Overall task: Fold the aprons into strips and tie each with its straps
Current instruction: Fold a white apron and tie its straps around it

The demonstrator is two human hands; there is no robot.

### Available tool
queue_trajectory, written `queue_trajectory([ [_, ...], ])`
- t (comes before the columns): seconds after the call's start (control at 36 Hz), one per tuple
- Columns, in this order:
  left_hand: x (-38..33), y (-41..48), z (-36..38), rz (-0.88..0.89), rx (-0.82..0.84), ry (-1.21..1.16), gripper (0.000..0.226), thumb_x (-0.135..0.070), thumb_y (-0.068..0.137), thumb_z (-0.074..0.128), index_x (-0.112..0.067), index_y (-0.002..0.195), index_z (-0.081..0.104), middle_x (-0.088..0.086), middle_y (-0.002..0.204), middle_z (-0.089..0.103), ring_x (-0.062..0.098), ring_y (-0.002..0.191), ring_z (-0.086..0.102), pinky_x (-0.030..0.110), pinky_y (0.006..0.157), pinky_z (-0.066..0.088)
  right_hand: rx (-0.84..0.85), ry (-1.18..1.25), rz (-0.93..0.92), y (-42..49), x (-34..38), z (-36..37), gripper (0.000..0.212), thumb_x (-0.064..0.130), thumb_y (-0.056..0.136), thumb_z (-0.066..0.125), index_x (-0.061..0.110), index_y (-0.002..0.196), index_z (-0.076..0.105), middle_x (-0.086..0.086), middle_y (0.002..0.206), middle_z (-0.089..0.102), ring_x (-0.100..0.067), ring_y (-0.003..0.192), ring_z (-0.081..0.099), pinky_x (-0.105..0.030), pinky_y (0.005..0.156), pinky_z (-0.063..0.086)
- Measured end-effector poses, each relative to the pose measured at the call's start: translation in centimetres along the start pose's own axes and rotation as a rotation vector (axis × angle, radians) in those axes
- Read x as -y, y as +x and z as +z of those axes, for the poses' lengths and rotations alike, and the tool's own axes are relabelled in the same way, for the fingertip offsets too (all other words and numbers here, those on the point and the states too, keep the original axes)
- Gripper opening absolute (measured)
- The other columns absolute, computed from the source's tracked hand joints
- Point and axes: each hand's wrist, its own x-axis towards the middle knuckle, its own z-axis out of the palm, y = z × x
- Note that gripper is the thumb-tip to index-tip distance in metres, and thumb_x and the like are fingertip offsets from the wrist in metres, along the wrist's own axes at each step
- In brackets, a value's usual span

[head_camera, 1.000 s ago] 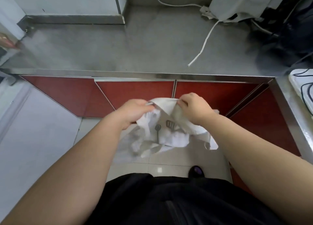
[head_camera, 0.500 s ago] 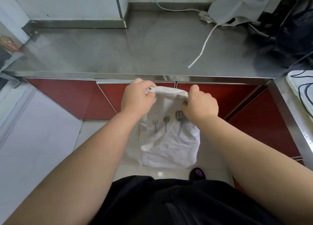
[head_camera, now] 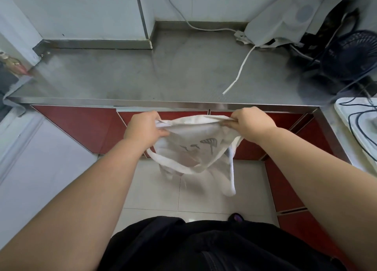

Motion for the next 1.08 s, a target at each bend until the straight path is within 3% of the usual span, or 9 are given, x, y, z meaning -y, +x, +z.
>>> queue_trajectory([
  [0.17,-1.8,0.5,-0.8,-0.011,-0.160,0.142,0.024,-0.009,0.086,0.050,-0.014,0.105,0.063,0.014,0.102,0.064,0.036,0.096,0.057,0.031,0.067,0.038,-0.058,0.004,0.135,0.7,2.0,-1.1,0.011,0.005,0.089,0.044,0.011,0.084,0.052,-0.010,0.085,0.053,-0.032,0.082,0.052,-0.031,0.067,0.037],
  [0.31,-3.3,-0.5,-2.9,0.082,-0.496,-0.044,0.029,-0.004,0.084,0.049,-0.008,0.112,0.056,0.019,0.101,0.060,0.042,0.092,0.054,0.036,0.065,0.030,-0.520,0.574,0.107,-0.4,3.7,-2.1,0.037,0.011,0.093,0.038,0.016,0.126,0.055,-0.013,0.111,0.064,-0.032,0.104,0.055,-0.034,0.085,0.044],
  [0.39,-2.5,-0.1,-2.0,-0.043,-0.253,0.044,0.031,-0.003,0.084,0.049,-0.008,0.115,0.053,0.017,0.097,0.062,0.040,0.092,0.057,0.038,0.067,0.039,-0.243,0.431,0.156,0.1,3.9,-1.1,0.026,0.017,0.093,0.041,0.012,0.113,0.057,-0.014,0.107,0.064,-0.035,0.092,0.060,-0.038,0.080,0.051],
  [0.47,-1.3,0.5,-0.7,-0.272,0.077,0.011,0.023,-0.004,0.076,0.056,-0.004,0.099,0.063,0.009,0.093,0.067,0.028,0.090,0.062,0.033,0.073,0.050,-0.224,0.567,0.177,0.3,4.8,-0.7,0.037,0.003,0.085,0.038,0.010,0.115,0.060,-0.015,0.104,0.061,-0.036,0.097,0.061,-0.042,0.085,0.051],
  [0.56,-0.9,1.1,-0.2,-0.290,-0.093,-0.330,0.031,-0.002,0.079,0.046,-0.015,0.107,0.049,0.004,0.078,0.066,0.025,0.076,0.065,0.032,0.071,0.053,-0.271,0.735,0.181,0.7,5.5,-0.9,0.045,0.000,0.082,0.032,0.009,0.114,0.062,-0.015,0.098,0.061,-0.035,0.096,0.062,-0.046,0.087,0.051],
  [0.67,-1.7,1.5,-1.3,-0.238,-0.056,-0.759,0.026,-0.001,0.087,0.042,-0.017,0.106,0.052,0.002,0.068,0.065,0.013,0.055,0.063,0.019,0.050,0.050,-0.294,1.001,0.256,1.6,5.2,-1.7,0.036,0.000,0.083,0.036,0.013,0.106,0.060,-0.009,0.091,0.059,-0.030,0.083,0.061,-0.044,0.083,0.054],
  [0.78,-2.3,2.6,-2.7,-0.178,-0.026,-0.960,0.012,-0.006,0.084,0.062,-0.017,0.084,0.060,0.000,0.075,0.065,0.014,0.066,0.063,0.024,0.063,0.050,-0.305,1.302,0.286,2.7,5.9,-3.4,0.027,-0.002,0.089,0.036,0.020,0.086,0.053,-0.009,0.083,0.058,-0.020,0.062,0.056,-0.033,0.066,0.051],
  [0.92,-4.4,4.1,-4.9,-0.085,-0.137,-1.137,0.009,-0.010,0.084,0.065,-0.019,0.088,0.064,-0.001,0.080,0.065,0.015,0.076,0.061,0.028,0.073,0.048,-0.448,1.188,0.202,4.0,6.3,-5.6,0.033,0.012,0.093,0.040,0.017,0.123,0.055,-0.004,0.121,0.058,-0.020,0.105,0.059,-0.037,0.096,0.049],
  [1.08,-9.2,7.1,-7.9,0.130,-0.115,-1.163,0.010,-0.018,0.090,0.057,-0.023,0.097,0.061,-0.008,0.087,0.064,0.007,0.080,0.061,0.020,0.068,0.043,-0.565,0.974,-0.012,6.5,5.8,-9.4,0.043,0.021,0.096,0.037,0.017,0.139,0.041,0.007,0.115,0.051,-0.010,0.100,0.047,-0.020,0.083,0.035],
])
